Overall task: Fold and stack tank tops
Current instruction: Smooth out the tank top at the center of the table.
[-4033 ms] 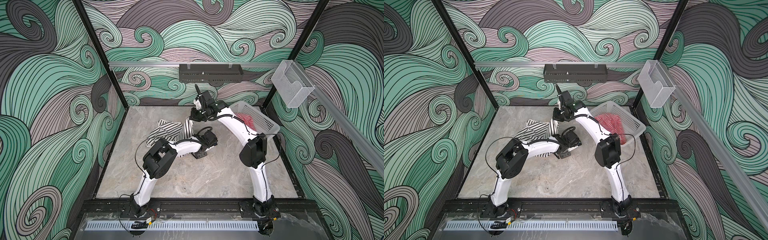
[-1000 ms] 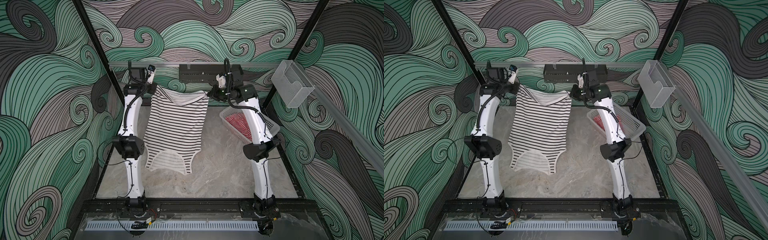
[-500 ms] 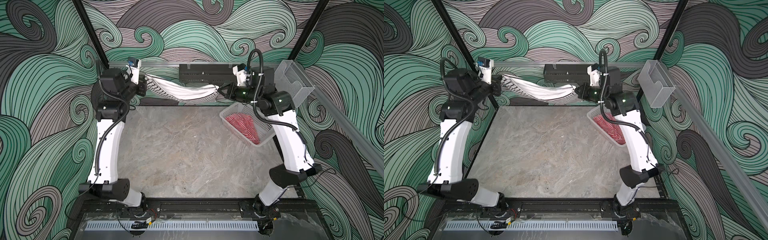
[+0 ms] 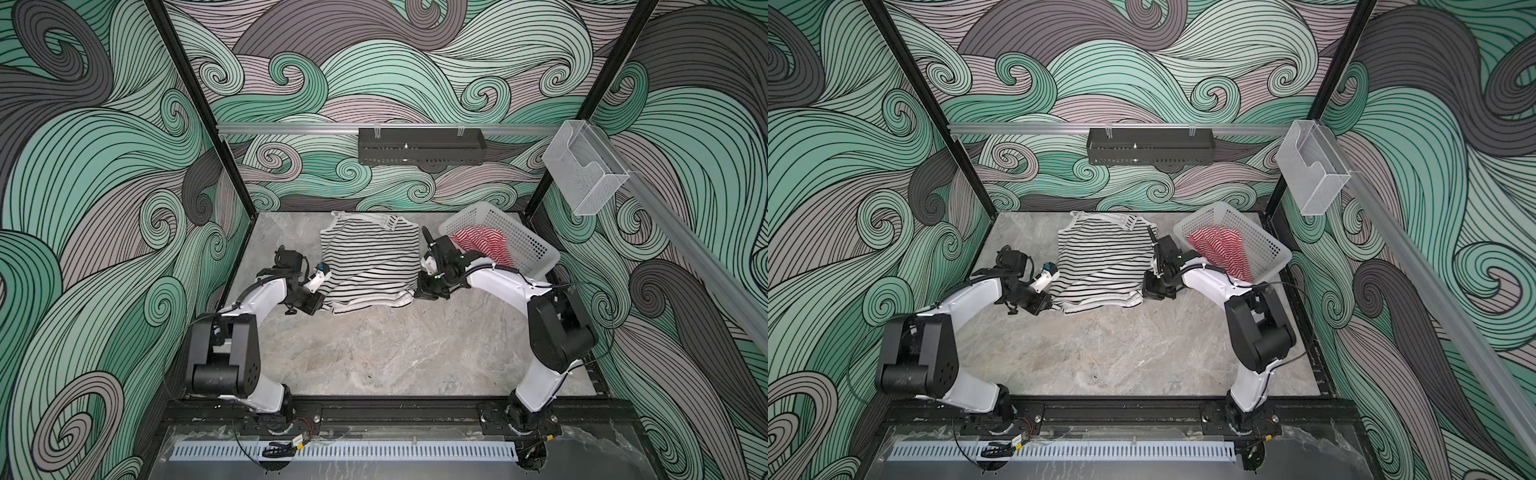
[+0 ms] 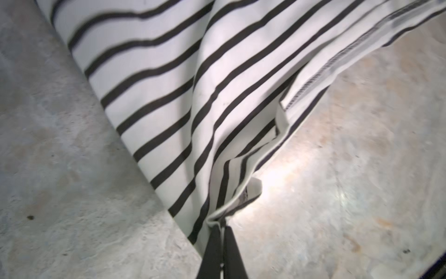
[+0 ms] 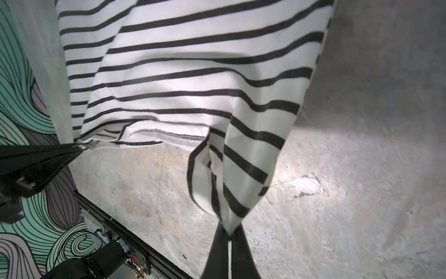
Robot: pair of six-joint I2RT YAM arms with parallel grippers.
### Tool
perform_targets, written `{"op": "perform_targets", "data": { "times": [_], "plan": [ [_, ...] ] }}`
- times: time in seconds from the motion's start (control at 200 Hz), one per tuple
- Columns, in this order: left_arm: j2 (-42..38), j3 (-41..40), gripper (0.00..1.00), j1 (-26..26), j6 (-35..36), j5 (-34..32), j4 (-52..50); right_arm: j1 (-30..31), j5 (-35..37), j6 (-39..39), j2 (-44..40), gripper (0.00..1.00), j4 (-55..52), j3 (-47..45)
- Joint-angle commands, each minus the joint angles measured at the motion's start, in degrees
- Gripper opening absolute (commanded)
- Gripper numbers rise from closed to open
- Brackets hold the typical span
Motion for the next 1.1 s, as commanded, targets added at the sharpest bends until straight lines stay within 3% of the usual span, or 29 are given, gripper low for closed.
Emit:
{"op": "perform_targets", "data": {
  "times": [0.0,0.125,0.34,0.676,0.891,1.021,1.096],
  "plan": [
    [-6.0,-1.7,0.05,-2.6,5.9,2.9,-2.6,-1.4,2.0,1.4,-3.5,0.0,3.8,-3.5],
    [-7.9,-2.6,0.05,-4.0,6.5,0.2,-2.4,-2.2,3.9,1.4,-5.4,0.0,2.7,-6.8],
    [-6.4,-1.1,0.04,-3.8,6.6,-9.9,-1.9,-6.9,7.0,0.8,-12.1,0.0,-0.3,-10.5],
    [-6.0,-3.2,0.05,-4.3,12.7,-9.5,-3.9,-9.2,5.4,-3.3,-10.8,0.0,-3.3,-13.1],
    [-7.3,-5.5,0.06,-8.3,15.0,-9.2,-7.1,-9.1,5.7,-5.1,-10.1,0.0,-4.9,-13.2],
    [-7.8,-6.4,0.12,-12.1,15.6,-11.2,-8.9,-8.9,5.8,-6.0,-9.7,0.0,-5.9,-12.8],
    [-8.6,-5.8,0.23,-12.9,15.0,-12.8,-9.4,-8.8,6.6,-6.4,-10.0,0.02,-6.8,-12.5]
  ]
}}
